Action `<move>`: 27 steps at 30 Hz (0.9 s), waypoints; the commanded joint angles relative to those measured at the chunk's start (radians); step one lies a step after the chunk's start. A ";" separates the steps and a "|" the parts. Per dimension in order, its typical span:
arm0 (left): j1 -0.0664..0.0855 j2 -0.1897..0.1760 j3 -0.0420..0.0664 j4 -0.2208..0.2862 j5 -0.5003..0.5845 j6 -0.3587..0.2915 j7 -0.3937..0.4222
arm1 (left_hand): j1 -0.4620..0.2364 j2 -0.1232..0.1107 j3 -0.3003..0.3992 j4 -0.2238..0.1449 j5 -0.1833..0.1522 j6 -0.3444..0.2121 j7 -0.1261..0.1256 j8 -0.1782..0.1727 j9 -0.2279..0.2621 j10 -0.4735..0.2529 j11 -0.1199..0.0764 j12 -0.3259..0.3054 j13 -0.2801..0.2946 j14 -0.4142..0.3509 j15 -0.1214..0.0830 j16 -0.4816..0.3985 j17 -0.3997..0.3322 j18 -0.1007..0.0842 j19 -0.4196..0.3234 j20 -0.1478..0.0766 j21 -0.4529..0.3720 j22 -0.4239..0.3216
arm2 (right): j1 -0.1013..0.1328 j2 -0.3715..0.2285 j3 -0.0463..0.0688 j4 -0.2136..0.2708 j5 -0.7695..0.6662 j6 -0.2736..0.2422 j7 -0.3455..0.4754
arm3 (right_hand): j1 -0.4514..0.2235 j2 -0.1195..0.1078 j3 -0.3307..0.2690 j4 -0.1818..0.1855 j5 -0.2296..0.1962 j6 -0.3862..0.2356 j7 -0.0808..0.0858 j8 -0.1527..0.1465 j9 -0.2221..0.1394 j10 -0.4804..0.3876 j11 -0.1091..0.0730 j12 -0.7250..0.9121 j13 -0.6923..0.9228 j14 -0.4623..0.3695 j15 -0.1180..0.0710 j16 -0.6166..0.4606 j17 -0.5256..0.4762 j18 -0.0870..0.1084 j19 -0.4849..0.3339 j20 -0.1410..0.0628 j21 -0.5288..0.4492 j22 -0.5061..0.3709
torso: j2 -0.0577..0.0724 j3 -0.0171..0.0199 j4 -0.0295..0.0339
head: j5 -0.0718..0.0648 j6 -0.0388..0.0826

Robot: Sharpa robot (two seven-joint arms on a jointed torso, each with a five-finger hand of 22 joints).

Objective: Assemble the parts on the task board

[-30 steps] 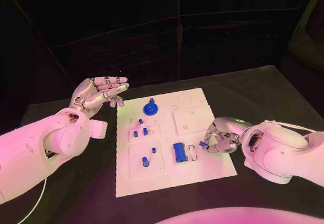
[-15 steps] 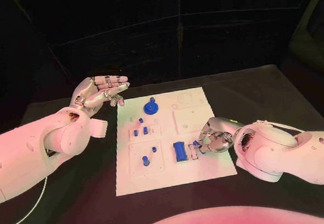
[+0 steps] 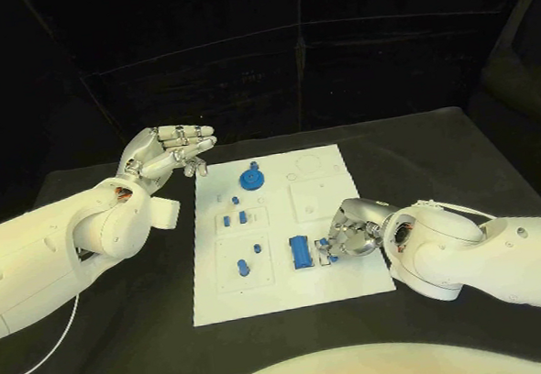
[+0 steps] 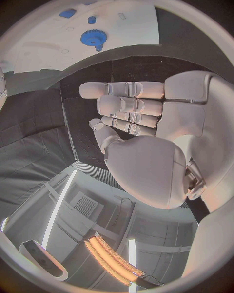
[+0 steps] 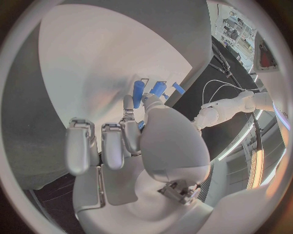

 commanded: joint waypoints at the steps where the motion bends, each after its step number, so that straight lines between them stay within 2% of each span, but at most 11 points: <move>1: 0.001 0.001 0.001 0.002 0.003 0.011 0.003 | -0.008 0.006 -0.008 0.000 0.006 -0.002 -0.002 0.005 -0.001 -0.008 0.001 0.003 -0.001 -0.005 0.000 0.004 -0.002 0.015 -0.004 0.004 -0.005 -0.001 | 0.001 0.005 0.000 -0.002 -0.020 0.024 -0.008 | -0.008 0.002 -0.001 0.006 -0.004 0.012 -0.004 0.007 0.002 0.006 0.000 0.006 0.069 0.076 -0.010 0.003 0.116 -0.008 0.031 -0.007 0.003 0.100 | -0.001 0.0002 -0.0018 | 0.001 0.000; 13: 0.001 0.001 0.001 0.003 0.003 0.011 0.003 | -0.007 0.006 -0.008 -0.002 0.006 -0.002 -0.002 0.006 -0.001 -0.010 0.001 0.005 -0.001 -0.006 0.000 0.004 -0.004 0.015 -0.004 0.004 -0.006 -0.002 | 0.001 0.019 0.000 -0.010 -0.022 0.024 -0.009 | -0.013 0.004 -0.002 0.008 -0.014 0.014 -0.007 0.012 0.006 0.010 -0.003 0.012 0.074 0.076 -0.012 0.004 0.117 -0.008 0.031 -0.009 0.003 0.101 | 0.000 0.0002 -0.0016 | 0.002 -0.002; 22: 0.001 0.001 0.001 0.003 0.003 0.014 0.000 | -0.007 0.006 -0.008 -0.002 0.006 -0.002 -0.002 0.006 -0.001 -0.010 0.001 0.005 -0.001 -0.006 0.000 0.004 -0.004 0.015 -0.004 0.004 -0.006 -0.002 | 0.001 0.027 0.000 -0.015 -0.023 -0.003 -0.009 | -0.051 0.008 -0.024 0.021 -0.066 0.013 -0.006 0.019 0.018 0.013 -0.003 0.015 0.077 0.077 -0.013 0.004 0.118 -0.008 0.032 -0.012 0.004 0.102 | 0.000 0.0001 -0.0020 | 0.002 -0.002; 27: 0.001 0.001 0.001 0.003 0.003 0.015 -0.001 | -0.007 0.006 -0.008 -0.002 0.006 -0.002 -0.002 0.006 -0.001 -0.010 0.001 0.005 -0.001 -0.006 0.000 0.004 -0.004 0.015 -0.004 0.004 -0.006 -0.002 | 0.001 0.031 0.000 -0.020 -0.028 -0.020 -0.010 | -0.083 0.019 -0.049 0.022 -0.120 0.011 -0.005 0.023 0.025 0.014 -0.002 0.015 0.078 0.077 -0.012 0.004 0.118 -0.008 0.031 -0.012 0.003 0.102 | 0.000 0.0001 -0.0013 | 0.000 -0.002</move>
